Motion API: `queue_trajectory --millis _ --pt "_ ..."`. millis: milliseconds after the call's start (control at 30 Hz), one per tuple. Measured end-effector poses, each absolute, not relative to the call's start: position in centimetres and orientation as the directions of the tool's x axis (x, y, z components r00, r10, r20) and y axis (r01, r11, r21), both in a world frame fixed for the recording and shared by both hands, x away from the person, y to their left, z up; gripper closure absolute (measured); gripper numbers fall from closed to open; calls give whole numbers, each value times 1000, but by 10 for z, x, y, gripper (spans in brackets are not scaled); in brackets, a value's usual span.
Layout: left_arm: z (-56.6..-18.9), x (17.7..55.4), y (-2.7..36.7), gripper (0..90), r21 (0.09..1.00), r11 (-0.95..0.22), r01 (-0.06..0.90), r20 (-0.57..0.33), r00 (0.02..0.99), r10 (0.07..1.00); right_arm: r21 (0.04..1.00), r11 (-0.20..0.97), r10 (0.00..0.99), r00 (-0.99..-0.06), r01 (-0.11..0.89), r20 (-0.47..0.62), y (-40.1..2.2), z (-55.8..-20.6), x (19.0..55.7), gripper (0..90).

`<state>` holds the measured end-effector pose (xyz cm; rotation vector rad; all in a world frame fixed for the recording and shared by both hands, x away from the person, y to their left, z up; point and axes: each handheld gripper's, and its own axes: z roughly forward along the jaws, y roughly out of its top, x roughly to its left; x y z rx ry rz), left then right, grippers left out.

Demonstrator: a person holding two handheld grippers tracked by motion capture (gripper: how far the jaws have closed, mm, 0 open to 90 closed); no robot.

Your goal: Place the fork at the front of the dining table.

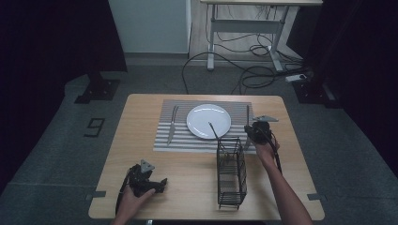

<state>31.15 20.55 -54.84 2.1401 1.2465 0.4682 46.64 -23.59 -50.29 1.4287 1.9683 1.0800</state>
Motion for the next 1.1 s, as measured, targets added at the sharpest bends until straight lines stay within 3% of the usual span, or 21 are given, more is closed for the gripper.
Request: queue_trajectory --millis 1100 --pt "-548 312 205 0 661 -367 654 -2 491 871 769 16 963 -215 639 159 -236 -529 496 856"
